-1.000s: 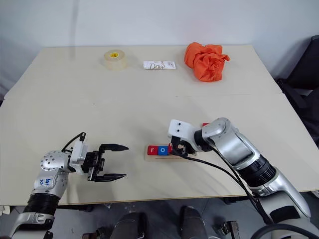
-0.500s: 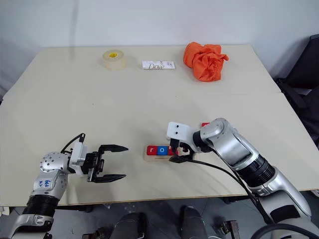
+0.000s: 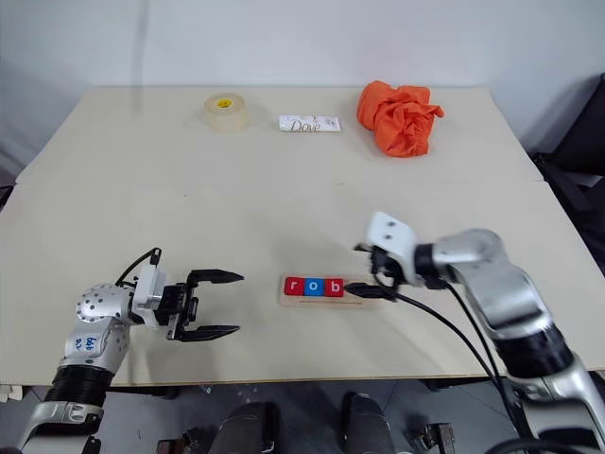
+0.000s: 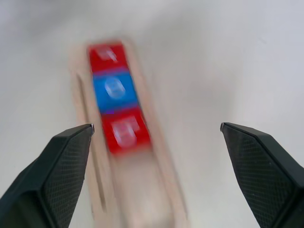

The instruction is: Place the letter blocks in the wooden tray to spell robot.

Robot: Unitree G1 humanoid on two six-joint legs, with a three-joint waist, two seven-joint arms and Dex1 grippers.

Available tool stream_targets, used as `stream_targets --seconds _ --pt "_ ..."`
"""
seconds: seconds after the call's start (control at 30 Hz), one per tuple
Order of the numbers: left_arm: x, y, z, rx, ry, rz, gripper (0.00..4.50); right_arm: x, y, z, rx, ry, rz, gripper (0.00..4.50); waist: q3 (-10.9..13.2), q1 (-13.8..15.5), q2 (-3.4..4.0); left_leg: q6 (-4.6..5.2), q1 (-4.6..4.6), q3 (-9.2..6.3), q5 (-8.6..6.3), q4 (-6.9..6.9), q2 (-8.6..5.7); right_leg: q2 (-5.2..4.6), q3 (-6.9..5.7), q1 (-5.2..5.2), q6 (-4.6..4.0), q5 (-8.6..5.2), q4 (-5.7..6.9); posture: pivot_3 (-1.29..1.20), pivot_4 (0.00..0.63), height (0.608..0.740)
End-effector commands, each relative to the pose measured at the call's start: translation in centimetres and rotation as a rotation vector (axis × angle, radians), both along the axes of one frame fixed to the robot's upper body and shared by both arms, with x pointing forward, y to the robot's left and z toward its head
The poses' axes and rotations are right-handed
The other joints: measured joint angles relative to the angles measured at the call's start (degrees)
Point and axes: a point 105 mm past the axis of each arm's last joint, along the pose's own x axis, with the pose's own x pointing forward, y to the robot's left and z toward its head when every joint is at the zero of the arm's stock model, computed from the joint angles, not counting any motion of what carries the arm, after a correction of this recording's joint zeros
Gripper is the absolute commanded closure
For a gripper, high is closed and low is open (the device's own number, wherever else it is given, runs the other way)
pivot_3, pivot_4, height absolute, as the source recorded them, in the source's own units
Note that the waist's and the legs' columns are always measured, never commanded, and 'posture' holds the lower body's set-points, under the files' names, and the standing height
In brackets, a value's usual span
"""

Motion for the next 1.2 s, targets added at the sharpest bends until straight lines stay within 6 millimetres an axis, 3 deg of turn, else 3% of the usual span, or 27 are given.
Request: stream_targets --seconds 0.03,0.27,0.5,1.03,1.07,1.2 --pt "0.1 0.1 0.4 -0.008 -0.022 0.001 0.00 0.0 -3.4 2.3 0.086 -0.143 -0.118 0.03 0.00 0.12 0.00 0.00 0.01 0.00 0.00 0.00 0.01 0.01 0.00 0.01 0.00 0.00 0.01 0.00 0.150 0.740" --pt "0.8 0.1 0.6 -0.017 -0.018 0.003 0.00 -2.5 -8.8 1.5 0.170 -0.165 -0.354 0.03 0.00 0.18 0.00 -0.04 0.04 -0.04 0.02 -0.01 0.03 0.05 0.00 0.01 0.00 0.00 0.05 0.00 0.150 0.740" --pt "1.5 0.1 0.7 -0.016 -0.010 -0.005 0.00 -4.5 -10.4 0.1 0.182 -0.132 -0.491 0.03 0.00 0.10 0.00 -0.04 0.08 -0.07 0.03 0.00 0.03 0.05 0.00 0.04 0.00 0.00 0.08 0.00 0.150 0.740" --pt "2.1 -0.1 0.9 -0.005 -0.023 -0.033 0.00 -3.3 -9.3 0.5 0.226 -0.129 -0.566 0.03 0.00 0.05 0.00 -0.01 0.07 -0.08 0.04 0.01 0.02 0.04 0.01 0.05 0.01 0.01 0.09 0.00 0.150 0.740" --pt "2.0 -0.2 0.9 -0.005 -0.024 -0.035 0.00 -3.0 -9.1 0.6 0.242 -0.136 -0.577 0.03 0.00 0.06 0.00 -0.01 0.07 -0.08 0.04 0.01 0.02 0.04 0.02 0.05 0.01 0.01 0.10 0.00 0.150 0.740" --pt "1.5 -0.7 1.2 -0.013 -0.037 -0.057 0.00 1.5 -5.8 0.8 0.389 -0.176 -0.707 0.03 -0.04 -1.00 -0.08 -0.06 0.10 -0.09 0.10 0.03 0.09 0.10 0.02 0.03 0.01 0.01 0.17 0.00 0.150 0.740"
